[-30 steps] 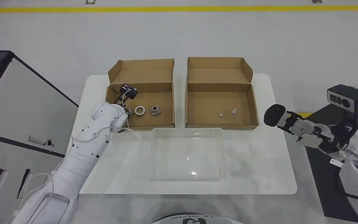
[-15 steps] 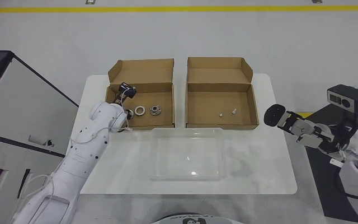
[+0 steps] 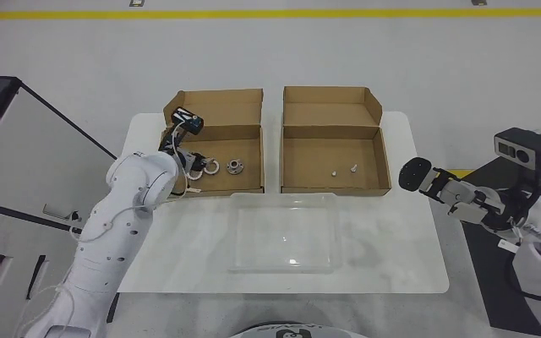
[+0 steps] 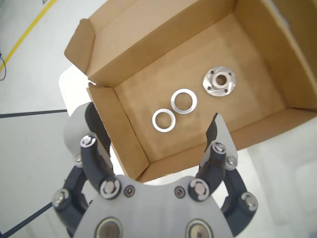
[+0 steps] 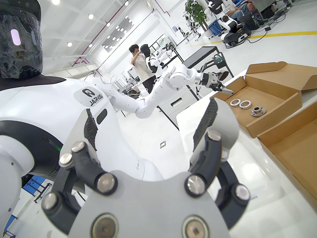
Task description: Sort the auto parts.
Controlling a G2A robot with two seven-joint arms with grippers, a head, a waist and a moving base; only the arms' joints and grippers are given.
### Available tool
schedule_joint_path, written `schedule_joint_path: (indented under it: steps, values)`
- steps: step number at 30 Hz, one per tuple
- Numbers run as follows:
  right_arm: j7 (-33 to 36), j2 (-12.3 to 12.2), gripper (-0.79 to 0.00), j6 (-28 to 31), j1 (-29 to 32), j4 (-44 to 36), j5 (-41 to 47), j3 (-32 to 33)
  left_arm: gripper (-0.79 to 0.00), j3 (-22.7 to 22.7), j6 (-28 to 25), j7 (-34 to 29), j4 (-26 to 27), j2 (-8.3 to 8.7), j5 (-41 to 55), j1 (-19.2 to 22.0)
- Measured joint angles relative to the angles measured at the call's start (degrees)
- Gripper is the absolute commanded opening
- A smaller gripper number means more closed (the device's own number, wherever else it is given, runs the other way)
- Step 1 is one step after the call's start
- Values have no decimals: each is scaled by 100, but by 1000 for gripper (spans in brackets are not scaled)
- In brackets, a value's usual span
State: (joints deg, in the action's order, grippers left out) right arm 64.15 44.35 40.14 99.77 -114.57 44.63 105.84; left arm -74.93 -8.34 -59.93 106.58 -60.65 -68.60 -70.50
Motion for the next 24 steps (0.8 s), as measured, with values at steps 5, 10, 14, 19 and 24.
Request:
schedule_joint_path:
  steps: [5, 10, 14, 19, 24]
  values:
    - [0, 0, 0, 0, 0, 0, 0, 0, 0, -627, -515, 184, 936, 75, 782, -534]
    - [0, 0, 0, 0, 0, 0, 0, 0, 0, -1362, -986, 505, 1596, 130, 1900, -1089]
    - [0, 0, 0, 0, 0, 0, 0, 0, 0, -1926, -1346, 712, 1922, 163, 2913, -1433]
    - [0, 0, 0, 0, 0, 0, 0, 0, 0, -2562, -1672, 1122, 2035, 194, 3340, -1786]
    - [0, 0, 0, 0, 0, 0, 0, 0, 0, -2649, -1671, 1294, 2045, 191, 3413, -1863]
